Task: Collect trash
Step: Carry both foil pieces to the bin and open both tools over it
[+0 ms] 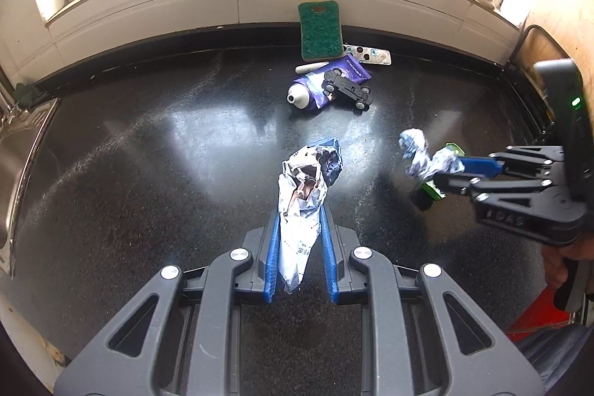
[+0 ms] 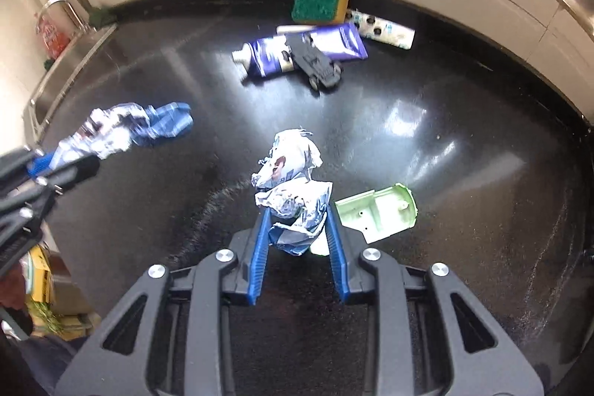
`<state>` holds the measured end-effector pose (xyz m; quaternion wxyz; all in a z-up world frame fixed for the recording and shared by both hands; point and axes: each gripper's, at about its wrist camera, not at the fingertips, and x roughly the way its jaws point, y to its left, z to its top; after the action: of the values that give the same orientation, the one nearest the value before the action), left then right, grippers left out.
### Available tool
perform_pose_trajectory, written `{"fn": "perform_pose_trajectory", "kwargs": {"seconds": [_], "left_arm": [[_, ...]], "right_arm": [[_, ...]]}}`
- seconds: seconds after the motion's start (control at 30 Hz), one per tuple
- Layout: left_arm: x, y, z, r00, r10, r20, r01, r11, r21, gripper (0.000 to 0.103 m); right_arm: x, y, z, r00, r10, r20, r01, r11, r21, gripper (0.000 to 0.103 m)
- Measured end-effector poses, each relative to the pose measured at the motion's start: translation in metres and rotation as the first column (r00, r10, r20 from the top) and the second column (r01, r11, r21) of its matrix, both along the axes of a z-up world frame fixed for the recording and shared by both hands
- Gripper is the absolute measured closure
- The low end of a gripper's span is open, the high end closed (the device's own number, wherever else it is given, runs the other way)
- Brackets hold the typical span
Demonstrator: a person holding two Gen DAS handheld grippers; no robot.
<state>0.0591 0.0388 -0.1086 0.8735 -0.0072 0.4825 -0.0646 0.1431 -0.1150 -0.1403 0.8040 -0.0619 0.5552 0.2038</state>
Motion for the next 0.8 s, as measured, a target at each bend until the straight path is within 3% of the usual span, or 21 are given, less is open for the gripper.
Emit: {"fn": "perform_pose_trajectory", "kwargs": {"seconds": [0.17,0.53,0.8], "left_arm": [[-0.004,0.000,0.002,1.000,0.001,0.007,-0.001,1.000,0.001,0.083],[-0.006,0.003,0.007,1.000,0.001,0.021,-0.001,1.000,0.003,0.083],[-0.022,0.035,0.017,0.996,0.085,0.040,-0.085,0.996,-0.004,0.083]], "right_arm": [[-0.005,-0.002,0.023,1.000,-0.014,0.020,0.013,0.998,0.060,0.073],[-0.010,0.006,0.041,0.999,0.006,0.044,-0.009,0.998,0.065,0.073],[-0.012,0.051,0.059,0.992,0.111,0.066,-0.117,0.989,0.086,0.073]]}}
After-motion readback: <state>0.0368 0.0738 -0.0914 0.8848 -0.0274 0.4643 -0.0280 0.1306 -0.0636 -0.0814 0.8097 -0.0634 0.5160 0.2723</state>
